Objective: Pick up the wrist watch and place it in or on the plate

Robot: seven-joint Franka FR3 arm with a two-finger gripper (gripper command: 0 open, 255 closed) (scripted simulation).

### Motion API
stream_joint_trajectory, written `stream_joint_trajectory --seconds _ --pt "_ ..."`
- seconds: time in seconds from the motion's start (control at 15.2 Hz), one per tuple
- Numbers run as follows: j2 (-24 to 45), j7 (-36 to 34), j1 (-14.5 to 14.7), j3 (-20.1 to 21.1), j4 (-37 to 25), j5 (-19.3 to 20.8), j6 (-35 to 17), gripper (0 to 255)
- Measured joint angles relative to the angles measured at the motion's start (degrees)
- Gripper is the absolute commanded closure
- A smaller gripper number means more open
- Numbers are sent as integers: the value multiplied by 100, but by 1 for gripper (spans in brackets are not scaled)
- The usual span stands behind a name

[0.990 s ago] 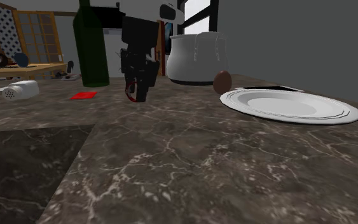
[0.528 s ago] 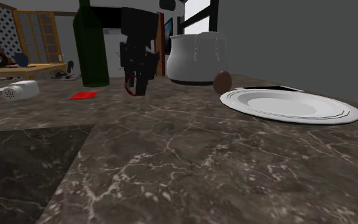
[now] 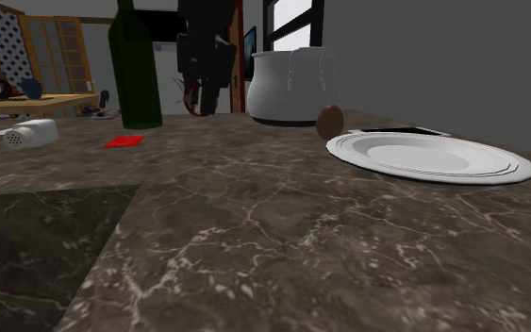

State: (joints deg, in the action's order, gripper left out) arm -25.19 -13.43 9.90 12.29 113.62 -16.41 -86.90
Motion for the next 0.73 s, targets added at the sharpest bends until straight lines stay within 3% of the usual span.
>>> stream_joint_trajectory --seconds 0.33,0.73 --pt "85 -89 -4 -22 -461 16 366 255" --pt "619 463 -225 -414 -985 268 499 255"
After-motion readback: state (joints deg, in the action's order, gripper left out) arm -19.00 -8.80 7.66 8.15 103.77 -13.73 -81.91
